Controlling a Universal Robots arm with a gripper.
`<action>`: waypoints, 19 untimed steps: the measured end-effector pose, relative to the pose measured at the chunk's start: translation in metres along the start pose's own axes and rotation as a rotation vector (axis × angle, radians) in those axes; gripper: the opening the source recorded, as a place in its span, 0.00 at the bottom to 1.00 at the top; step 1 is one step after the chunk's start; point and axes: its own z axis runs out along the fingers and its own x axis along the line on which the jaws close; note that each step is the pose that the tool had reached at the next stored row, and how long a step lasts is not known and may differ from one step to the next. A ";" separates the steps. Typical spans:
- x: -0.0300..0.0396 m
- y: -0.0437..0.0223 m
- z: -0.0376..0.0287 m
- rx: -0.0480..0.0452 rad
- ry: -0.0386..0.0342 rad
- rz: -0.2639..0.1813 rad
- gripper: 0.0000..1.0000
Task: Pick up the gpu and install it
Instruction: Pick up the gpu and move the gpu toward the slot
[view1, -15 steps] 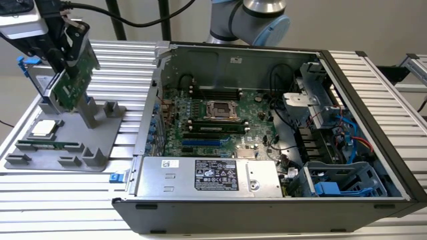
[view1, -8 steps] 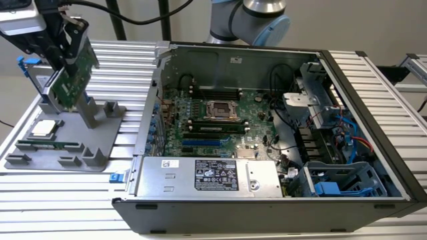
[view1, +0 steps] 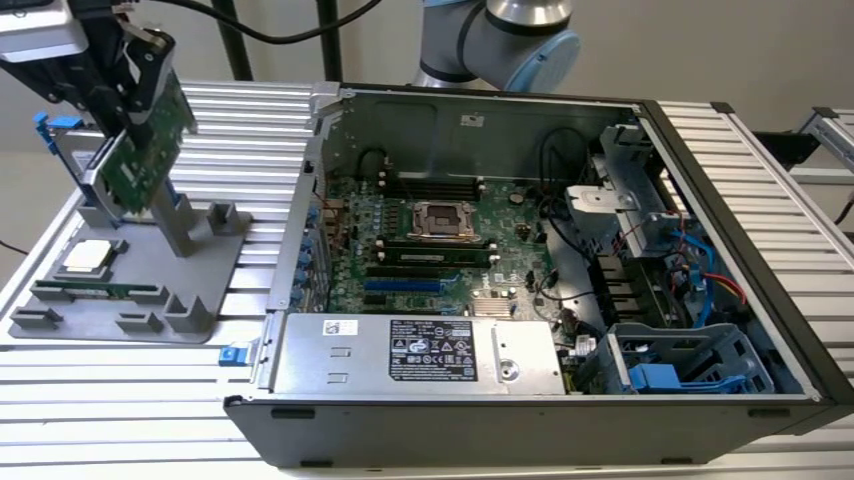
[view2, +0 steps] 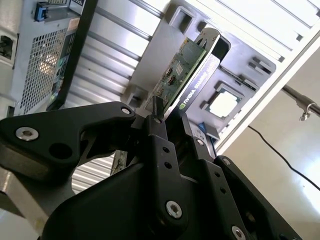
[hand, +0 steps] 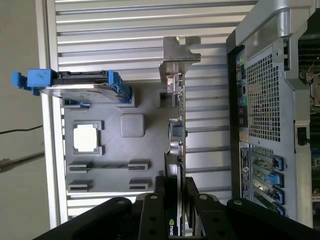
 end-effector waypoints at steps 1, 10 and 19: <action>0.0000 0.0000 -0.0006 0.0001 0.0001 0.000 0.00; -0.0001 0.0002 -0.0049 0.0000 0.0000 0.000 0.00; -0.0001 0.0005 -0.0092 0.0000 0.0000 0.000 0.00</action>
